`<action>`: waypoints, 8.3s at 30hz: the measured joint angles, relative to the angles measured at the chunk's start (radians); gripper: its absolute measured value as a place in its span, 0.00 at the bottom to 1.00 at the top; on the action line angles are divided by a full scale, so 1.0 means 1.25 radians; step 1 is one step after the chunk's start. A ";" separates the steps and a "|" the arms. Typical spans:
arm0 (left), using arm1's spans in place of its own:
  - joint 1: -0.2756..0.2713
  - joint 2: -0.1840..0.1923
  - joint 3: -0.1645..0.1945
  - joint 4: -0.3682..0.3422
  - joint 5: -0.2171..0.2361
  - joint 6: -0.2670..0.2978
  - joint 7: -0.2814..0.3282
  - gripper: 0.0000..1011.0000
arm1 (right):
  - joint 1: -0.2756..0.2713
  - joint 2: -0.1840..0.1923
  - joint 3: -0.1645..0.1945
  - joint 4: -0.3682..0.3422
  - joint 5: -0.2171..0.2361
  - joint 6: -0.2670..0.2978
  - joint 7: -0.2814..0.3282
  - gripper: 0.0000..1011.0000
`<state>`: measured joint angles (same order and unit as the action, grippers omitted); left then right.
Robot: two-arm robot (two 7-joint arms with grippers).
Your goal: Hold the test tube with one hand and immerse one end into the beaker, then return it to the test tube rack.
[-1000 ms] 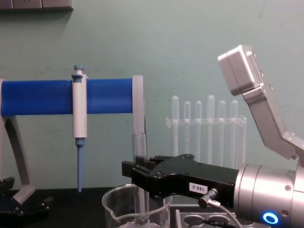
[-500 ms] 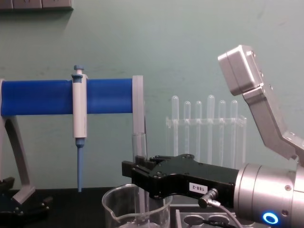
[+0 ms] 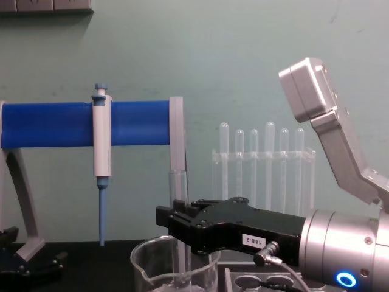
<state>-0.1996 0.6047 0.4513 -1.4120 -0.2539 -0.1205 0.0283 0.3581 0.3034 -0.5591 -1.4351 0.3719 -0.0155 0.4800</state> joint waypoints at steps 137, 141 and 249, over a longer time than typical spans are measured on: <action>0.000 0.000 0.000 0.000 0.000 0.000 0.000 0.99 | 0.015 0.028 0.045 -0.169 0.059 0.084 0.002 0.22; 0.000 0.000 0.000 0.000 0.000 0.000 0.000 0.99 | 0.024 0.047 0.057 -0.226 0.072 0.107 -0.007 0.22; 0.000 0.000 0.000 0.000 0.000 0.000 0.000 0.99 | -0.463 0.187 0.385 -0.349 -0.060 0.069 -0.330 0.99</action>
<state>-0.1995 0.6047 0.4514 -1.4120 -0.2540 -0.1205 0.0283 -0.2204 0.5376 -0.0784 -1.8713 0.2965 0.0710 0.0680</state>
